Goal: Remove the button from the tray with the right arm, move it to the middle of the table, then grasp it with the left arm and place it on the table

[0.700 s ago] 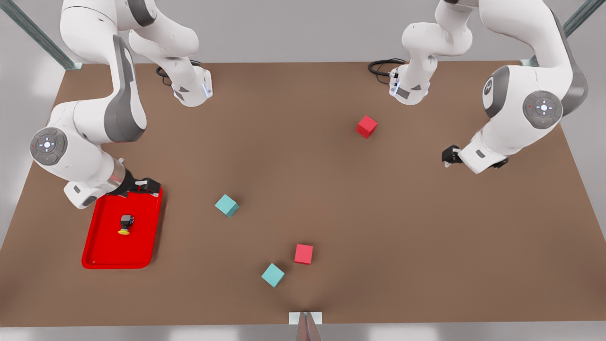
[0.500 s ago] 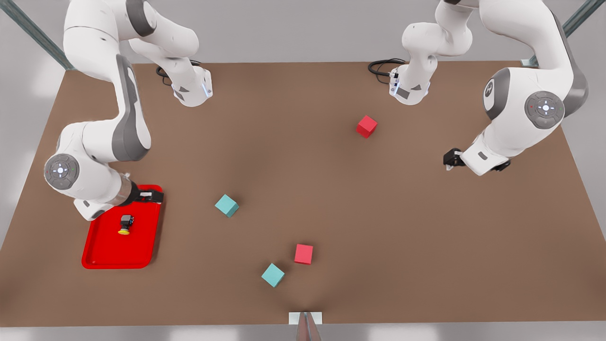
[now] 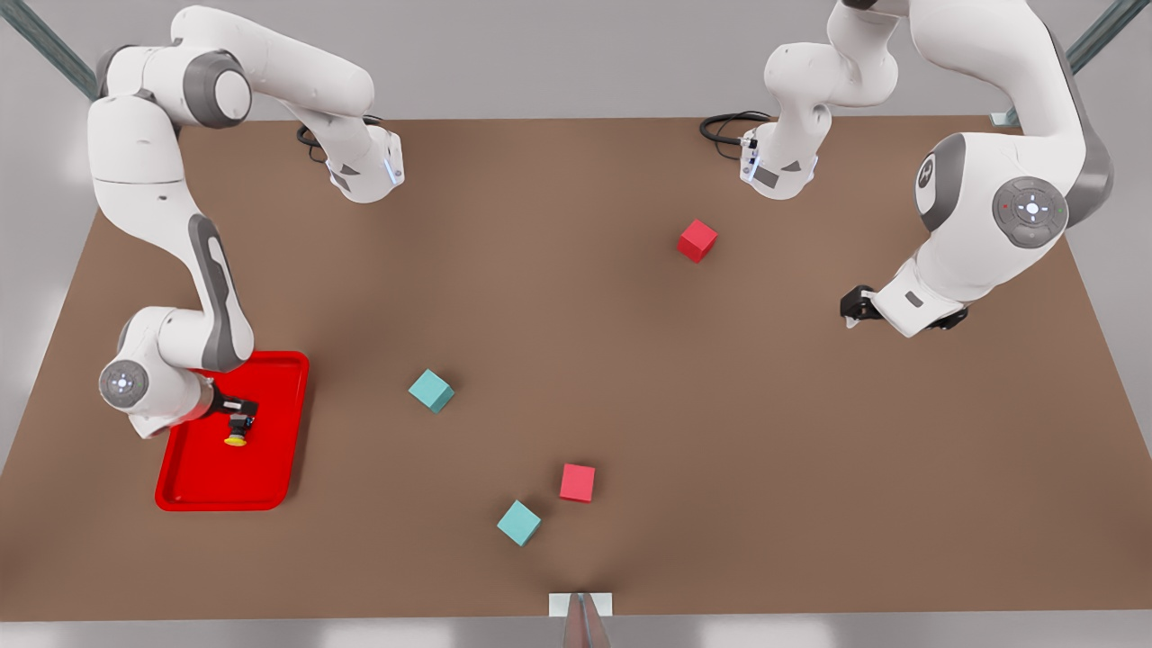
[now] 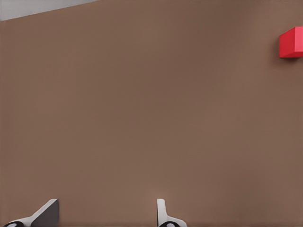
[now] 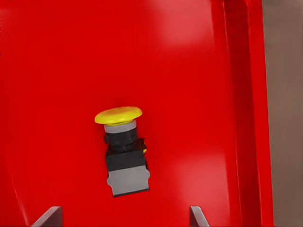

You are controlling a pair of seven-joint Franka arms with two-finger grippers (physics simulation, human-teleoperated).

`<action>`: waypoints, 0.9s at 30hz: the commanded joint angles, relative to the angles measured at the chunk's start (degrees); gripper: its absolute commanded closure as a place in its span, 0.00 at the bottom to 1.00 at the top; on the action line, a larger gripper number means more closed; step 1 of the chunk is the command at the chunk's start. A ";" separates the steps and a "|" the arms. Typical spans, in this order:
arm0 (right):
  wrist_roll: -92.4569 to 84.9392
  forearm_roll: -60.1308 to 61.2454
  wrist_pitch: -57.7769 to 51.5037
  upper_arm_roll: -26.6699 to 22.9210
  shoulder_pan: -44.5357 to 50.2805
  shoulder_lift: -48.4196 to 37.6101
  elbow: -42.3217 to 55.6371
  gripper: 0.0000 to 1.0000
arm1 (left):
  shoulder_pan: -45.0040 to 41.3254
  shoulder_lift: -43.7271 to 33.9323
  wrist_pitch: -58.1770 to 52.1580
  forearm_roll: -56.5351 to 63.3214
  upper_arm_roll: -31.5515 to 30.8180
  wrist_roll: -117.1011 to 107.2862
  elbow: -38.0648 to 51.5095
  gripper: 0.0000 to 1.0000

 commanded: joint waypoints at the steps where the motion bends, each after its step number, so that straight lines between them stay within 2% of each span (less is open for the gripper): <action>1: -17.71 -1.04 13.57 0.28 -0.22 0.45 -0.12 0.00 | -0.02 -0.06 -0.04 0.04 0.00 0.16 0.03 0.00; 8: -21.23 4.40 9.53 0.37 -1.10 0.89 -1.88 0.00 | -0.81 0.29 -0.31 0.04 0.00 0.08 0.03 0.00; 18: -21.15 4.41 9.88 0.28 -1.36 4.67 -0.91 0.00 | -1.16 0.29 -0.31 0.04 0.00 0.08 0.03 0.00; 19: -21.06 4.41 9.88 0.28 -1.27 4.67 -0.82 0.03 | -1.16 0.29 -0.39 0.04 0.00 0.16 0.03 0.00; 20: -21.15 4.41 9.88 0.28 -1.36 4.67 -0.82 0.14 | -1.16 0.29 -0.39 0.04 0.00 0.16 0.03 0.00; 21: -21.23 4.41 9.79 0.28 -1.27 4.59 -0.74 0.32 | -1.16 0.29 -0.39 0.04 0.00 0.16 0.03 0.00; 22: -21.15 4.49 9.70 0.28 -1.36 4.59 -0.82 0.46 | -1.16 0.29 -0.39 0.04 0.00 0.08 0.03 0.00; 25: -21.58 4.50 9.79 0.28 -1.36 4.59 -0.82 0.61 | -1.16 0.38 -0.39 0.04 0.00 0.08 0.03 0.00; 27: -21.67 4.50 9.79 0.28 -1.27 4.59 -0.82 0.62 | -1.16 0.29 -0.57 0.04 0.00 0.08 0.03 0.00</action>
